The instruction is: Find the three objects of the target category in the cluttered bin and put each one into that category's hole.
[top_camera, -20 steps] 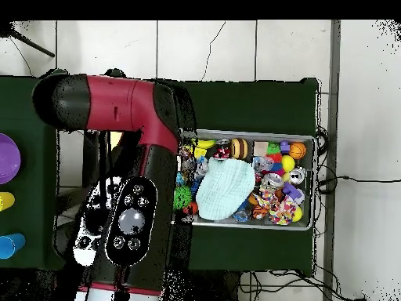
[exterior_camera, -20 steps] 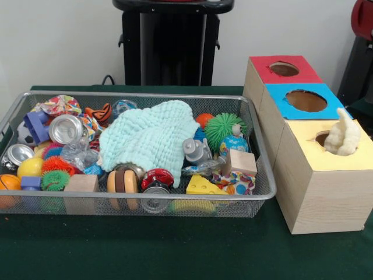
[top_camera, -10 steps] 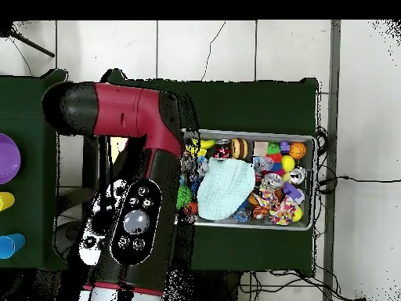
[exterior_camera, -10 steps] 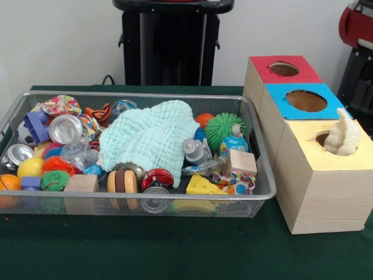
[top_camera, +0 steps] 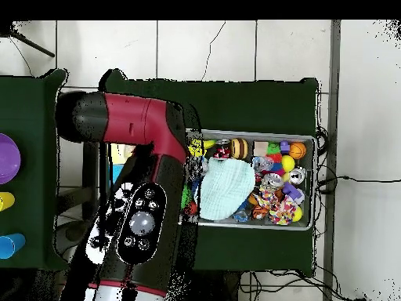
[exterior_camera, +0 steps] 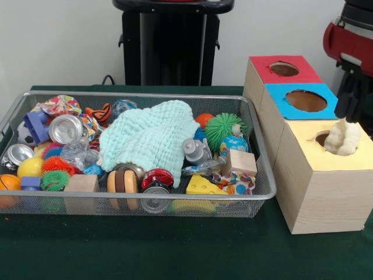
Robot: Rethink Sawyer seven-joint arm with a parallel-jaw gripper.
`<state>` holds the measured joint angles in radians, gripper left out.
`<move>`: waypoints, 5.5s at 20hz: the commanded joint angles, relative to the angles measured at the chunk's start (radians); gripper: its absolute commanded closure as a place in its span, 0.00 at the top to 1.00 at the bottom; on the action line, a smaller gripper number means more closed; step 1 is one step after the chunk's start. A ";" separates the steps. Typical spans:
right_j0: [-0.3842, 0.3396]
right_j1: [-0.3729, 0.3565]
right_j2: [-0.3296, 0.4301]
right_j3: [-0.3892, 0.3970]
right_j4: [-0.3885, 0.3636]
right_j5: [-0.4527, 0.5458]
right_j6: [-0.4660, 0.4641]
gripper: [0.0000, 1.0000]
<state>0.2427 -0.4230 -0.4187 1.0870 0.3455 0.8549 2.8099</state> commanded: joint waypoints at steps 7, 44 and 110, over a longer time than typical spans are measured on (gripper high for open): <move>0.007 0.023 0.113 0.158 -0.006 -0.076 0.071 0.00; -0.003 0.096 0.280 0.406 -0.036 -0.589 0.070 0.00; 0.002 0.137 0.266 0.413 -0.019 -0.652 0.072 0.00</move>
<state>0.2356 -0.4666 -0.1981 1.5519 0.3304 0.2275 2.8099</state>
